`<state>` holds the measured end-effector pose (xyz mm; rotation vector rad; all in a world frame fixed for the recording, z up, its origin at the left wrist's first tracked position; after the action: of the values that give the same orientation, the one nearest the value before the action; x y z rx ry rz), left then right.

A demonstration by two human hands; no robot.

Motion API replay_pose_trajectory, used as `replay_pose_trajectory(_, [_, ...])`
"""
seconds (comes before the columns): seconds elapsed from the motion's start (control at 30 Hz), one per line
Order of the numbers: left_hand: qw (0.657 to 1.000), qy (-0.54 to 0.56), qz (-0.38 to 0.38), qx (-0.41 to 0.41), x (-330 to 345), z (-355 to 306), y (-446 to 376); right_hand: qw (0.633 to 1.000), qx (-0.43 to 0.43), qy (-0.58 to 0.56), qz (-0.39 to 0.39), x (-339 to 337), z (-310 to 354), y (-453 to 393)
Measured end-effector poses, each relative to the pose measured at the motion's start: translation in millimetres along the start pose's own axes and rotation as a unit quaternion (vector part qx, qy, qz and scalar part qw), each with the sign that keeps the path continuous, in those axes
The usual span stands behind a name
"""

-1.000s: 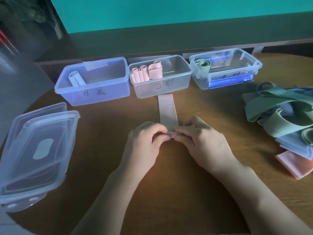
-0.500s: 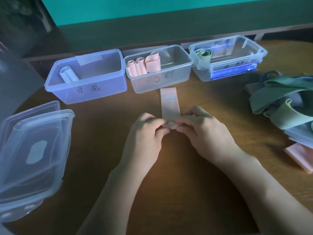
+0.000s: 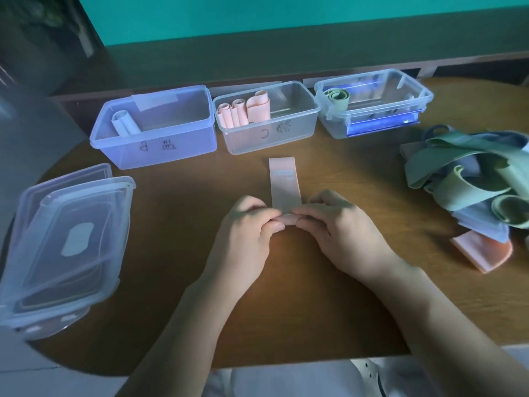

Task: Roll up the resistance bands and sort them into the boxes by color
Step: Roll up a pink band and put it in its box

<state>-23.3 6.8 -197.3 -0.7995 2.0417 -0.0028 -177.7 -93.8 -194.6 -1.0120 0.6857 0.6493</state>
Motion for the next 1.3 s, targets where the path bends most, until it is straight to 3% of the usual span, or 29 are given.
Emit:
replay_pose_trajectory(0.37, [1.000,0.003,0.020,0.005,-9.3,-12.5,42.8,0.998,0.014,-0.059,-0.005,-12.9,26.6,39.0])
replay_pose_trajectory(0.6, [0.999,0.005,0.036,0.020,-7.5,-8.1,31.0,0.997,0.011,-0.080,-0.010,-12.2,22.5,31.7])
replay_pose_trajectory(0.73, [0.996,0.077,0.020,-0.035,-12.2,-9.0,22.7,0.995,0.017,-0.098,0.033,-15.2,16.6,24.6])
replay_pose_trajectory(0.83, [0.997,0.075,0.013,-0.015,-13.1,-12.2,19.5,0.994,0.010,-0.095,0.061,-17.4,10.1,16.2])
replay_pose_trajectory(1.0, [0.998,0.043,0.024,0.024,-11.3,-9.2,9.2,0.993,0.008,-0.106,0.052,-17.4,4.9,8.7])
replay_pose_trajectory(1.17, [0.993,0.061,0.097,-0.009,-13.9,-7.7,3.4,0.993,0.025,-0.113,0.028,-15.0,5.2,8.6])
replay_pose_trajectory(1.3, [0.997,0.044,0.068,0.000,-8.1,-5.4,0.7,0.994,0.020,-0.102,0.035,-15.1,2.5,6.4])
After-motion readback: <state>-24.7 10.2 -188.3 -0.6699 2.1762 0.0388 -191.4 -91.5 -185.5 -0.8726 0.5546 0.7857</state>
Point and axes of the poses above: each hand's wrist, its own y-axis away from the middle knuckle, its own x-axis out of the palm, z = x × y, the point moved 3 cm from there along -y, towards the middle knuckle, and after that the axes turned 13 degrees about -x, right-handed, at the moved point
